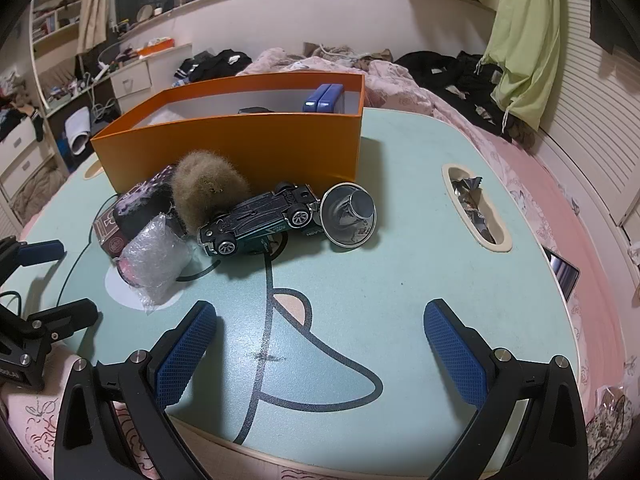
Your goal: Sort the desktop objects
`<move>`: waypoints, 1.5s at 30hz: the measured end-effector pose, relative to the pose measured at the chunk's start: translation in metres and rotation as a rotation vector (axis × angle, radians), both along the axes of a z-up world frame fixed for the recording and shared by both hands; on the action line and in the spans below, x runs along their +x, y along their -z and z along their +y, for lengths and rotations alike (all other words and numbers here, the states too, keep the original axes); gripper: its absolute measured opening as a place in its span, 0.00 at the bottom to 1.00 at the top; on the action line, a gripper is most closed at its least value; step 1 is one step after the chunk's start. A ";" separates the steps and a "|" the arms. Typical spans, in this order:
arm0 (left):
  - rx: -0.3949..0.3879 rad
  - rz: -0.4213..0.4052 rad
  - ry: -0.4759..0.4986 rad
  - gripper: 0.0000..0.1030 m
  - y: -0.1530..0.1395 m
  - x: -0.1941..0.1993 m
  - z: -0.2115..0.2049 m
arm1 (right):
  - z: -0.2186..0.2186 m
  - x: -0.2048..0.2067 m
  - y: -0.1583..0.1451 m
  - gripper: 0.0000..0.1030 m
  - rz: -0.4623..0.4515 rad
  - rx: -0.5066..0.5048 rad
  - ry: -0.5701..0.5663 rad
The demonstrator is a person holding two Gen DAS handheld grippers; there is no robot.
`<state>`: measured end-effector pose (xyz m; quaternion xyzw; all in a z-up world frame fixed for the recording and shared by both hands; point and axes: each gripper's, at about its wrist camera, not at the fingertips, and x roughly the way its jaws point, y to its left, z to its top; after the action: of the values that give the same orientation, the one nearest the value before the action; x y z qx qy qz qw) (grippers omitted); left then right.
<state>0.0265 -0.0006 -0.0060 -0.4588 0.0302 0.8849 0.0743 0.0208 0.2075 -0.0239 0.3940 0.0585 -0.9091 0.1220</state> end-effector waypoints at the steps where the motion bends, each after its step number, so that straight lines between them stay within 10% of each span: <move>1: 0.000 0.000 0.000 1.00 0.000 0.000 0.000 | 0.000 0.000 0.000 1.00 0.000 0.000 0.000; 17: 0.060 0.024 0.021 0.99 -0.008 0.002 -0.003 | 0.000 0.001 0.001 1.00 0.001 -0.001 0.000; 24: -0.025 0.123 0.092 0.75 -0.028 -0.015 0.010 | 0.000 0.000 0.001 1.00 0.001 -0.001 0.000; 36: -0.083 0.048 0.171 0.41 -0.012 -0.056 0.031 | 0.000 0.002 0.000 1.00 0.004 -0.007 0.001; 45: -0.010 0.135 0.102 0.41 -0.027 -0.014 0.006 | 0.051 -0.014 -0.028 0.89 0.021 -0.200 0.183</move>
<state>0.0126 0.0051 0.0214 -0.3965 0.0626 0.9087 0.1149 0.0064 0.2587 0.0039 0.3739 -0.0673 -0.9219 0.0766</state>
